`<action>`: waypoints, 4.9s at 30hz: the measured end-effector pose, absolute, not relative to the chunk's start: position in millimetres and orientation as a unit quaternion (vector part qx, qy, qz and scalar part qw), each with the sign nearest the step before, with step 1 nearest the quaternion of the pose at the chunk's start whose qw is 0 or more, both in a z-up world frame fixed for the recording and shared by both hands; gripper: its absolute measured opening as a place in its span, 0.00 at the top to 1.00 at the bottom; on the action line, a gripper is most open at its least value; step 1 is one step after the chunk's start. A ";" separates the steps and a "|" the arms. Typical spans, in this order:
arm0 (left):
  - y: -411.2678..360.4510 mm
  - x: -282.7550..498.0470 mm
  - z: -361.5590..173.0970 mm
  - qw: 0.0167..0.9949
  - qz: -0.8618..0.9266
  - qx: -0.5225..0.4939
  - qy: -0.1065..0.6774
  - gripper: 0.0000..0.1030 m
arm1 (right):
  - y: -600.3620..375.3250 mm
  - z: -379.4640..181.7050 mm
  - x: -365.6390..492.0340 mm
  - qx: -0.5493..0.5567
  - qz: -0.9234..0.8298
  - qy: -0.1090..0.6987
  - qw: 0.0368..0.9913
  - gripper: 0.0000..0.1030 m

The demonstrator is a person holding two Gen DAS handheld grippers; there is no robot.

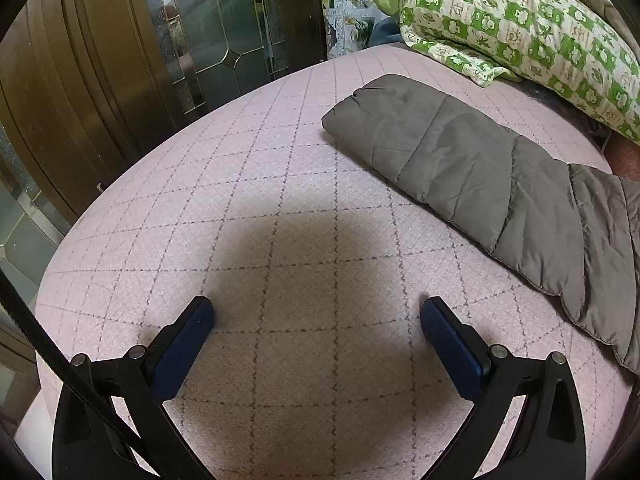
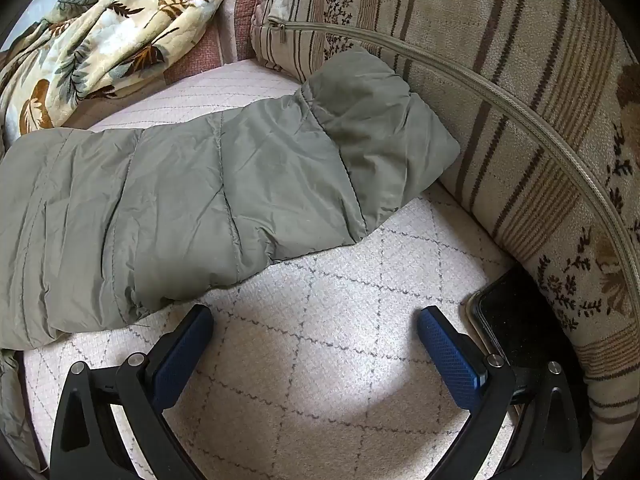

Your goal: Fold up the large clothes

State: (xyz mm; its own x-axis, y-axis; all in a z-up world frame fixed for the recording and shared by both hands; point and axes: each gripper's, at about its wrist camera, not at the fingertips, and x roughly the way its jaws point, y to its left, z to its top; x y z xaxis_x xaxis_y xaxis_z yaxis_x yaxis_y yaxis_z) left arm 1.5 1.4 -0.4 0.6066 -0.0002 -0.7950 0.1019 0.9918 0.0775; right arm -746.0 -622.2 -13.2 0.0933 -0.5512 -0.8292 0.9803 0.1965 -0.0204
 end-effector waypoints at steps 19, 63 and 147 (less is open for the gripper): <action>15.7 -53.2 4.2 0.887 -0.071 0.071 0.451 0.00 | -621.1 -10.0 -756.2 0.290 -0.564 0.367 0.681 0.00; 5.7 -454.1 104.0 0.909 -0.323 0.108 0.240 0.00 | -116.0 124.3 -649.0 0.100 -0.339 0.174 0.919 0.00; -64.0 -486.8 96.1 0.876 -0.383 0.173 0.235 0.00 | -162.7 102.9 -671.7 0.154 -0.412 0.249 0.863 0.00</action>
